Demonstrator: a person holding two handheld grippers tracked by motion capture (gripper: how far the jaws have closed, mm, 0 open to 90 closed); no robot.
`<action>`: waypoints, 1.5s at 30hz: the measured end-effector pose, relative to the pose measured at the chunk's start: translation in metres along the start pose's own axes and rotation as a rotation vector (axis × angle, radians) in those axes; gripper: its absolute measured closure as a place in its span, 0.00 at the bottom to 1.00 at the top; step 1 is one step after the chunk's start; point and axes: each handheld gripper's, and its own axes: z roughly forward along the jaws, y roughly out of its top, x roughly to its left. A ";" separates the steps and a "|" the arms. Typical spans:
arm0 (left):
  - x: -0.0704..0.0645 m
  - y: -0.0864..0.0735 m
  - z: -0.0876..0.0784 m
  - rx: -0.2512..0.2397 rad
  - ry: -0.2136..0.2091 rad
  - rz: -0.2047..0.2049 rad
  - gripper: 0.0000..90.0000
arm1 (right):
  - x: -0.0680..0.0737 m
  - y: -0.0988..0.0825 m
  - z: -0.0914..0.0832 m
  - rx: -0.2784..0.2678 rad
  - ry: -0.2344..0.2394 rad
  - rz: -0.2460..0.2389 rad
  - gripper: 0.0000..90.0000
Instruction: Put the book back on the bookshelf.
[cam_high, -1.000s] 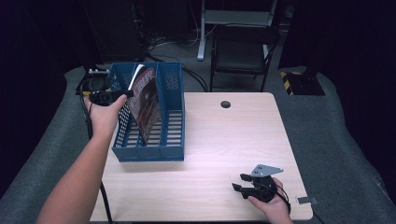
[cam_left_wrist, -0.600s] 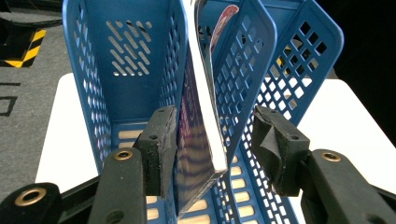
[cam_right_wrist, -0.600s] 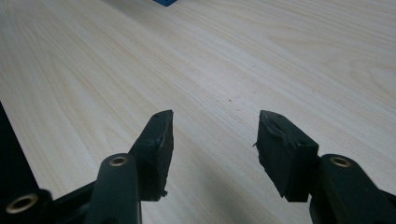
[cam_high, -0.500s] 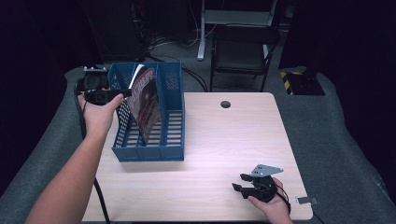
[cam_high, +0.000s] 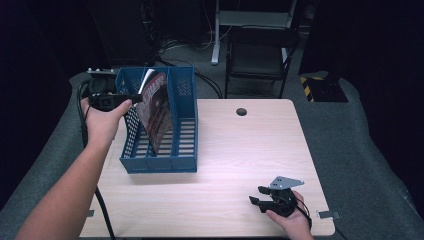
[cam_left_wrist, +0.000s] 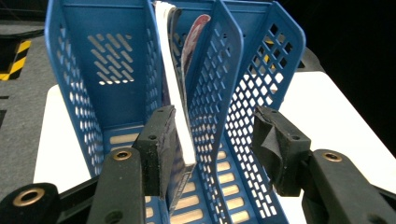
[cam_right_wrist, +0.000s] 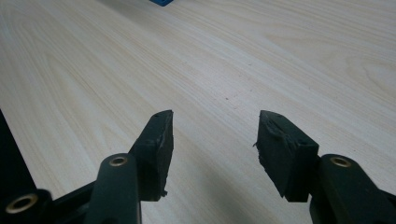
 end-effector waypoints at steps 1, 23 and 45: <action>-0.001 0.000 -0.001 0.002 -0.006 0.006 0.54 | 0.000 0.000 0.000 0.004 0.001 0.004 0.51; -0.035 -0.010 -0.013 0.037 -0.100 0.104 0.52 | -0.002 0.003 -0.001 -0.012 -0.005 0.004 0.51; -0.090 -0.050 -0.003 0.155 -0.264 0.279 0.49 | 0.000 0.004 -0.002 0.008 0.002 -0.010 0.50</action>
